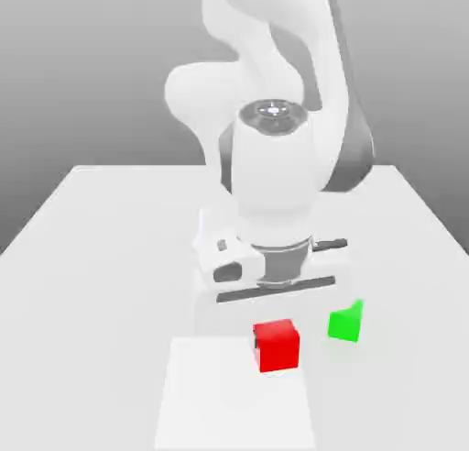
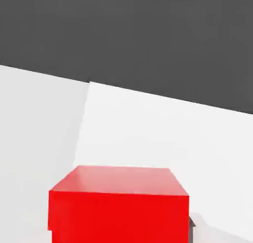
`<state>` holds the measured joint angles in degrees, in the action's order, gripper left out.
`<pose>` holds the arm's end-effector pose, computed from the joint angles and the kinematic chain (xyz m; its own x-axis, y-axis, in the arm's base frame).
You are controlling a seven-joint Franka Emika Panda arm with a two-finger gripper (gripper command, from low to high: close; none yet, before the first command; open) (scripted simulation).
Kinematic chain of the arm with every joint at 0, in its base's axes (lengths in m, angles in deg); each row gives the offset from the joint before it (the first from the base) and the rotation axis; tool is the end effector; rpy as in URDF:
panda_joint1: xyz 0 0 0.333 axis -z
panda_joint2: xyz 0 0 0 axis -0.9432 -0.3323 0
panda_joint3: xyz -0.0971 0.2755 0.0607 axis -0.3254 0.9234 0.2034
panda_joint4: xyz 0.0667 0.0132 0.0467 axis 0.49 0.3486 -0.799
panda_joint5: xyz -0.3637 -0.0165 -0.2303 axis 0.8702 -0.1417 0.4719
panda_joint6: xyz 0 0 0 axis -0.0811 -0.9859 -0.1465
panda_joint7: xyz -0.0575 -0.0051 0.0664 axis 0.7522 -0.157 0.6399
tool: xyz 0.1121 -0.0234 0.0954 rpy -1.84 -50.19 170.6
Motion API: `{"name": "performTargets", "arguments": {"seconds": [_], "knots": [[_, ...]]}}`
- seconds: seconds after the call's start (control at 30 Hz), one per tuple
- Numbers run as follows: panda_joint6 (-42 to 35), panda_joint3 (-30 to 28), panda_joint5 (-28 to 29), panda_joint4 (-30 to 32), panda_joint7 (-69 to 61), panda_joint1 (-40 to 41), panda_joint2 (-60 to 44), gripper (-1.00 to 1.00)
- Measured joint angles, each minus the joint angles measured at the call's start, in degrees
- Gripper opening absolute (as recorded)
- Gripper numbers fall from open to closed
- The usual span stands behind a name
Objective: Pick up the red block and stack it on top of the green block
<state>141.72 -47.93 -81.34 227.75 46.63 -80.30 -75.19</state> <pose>0.4028 0.1162 0.1462 0.8927 -0.4499 -0.0260 -0.4506 -0.8919 -0.0392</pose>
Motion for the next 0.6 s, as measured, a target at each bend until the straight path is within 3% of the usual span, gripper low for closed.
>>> {"name": "performTargets", "arguments": {"seconds": [0.23,0.5,0.53,0.6], "knots": [[-0.2,8.9,-3.3,12.1,4.9,-10.4,12.2,-1.0],[13.3,10.9,5.2,12.8,11.3,-7.8,-0.6,-1.0],[14.8,10.5,6.8,12.8,12.4,-7.8,-2.3,1.0],[14.8,10.5,6.8,12.8,12.4,-8.1,-2.3,1.0]]}}
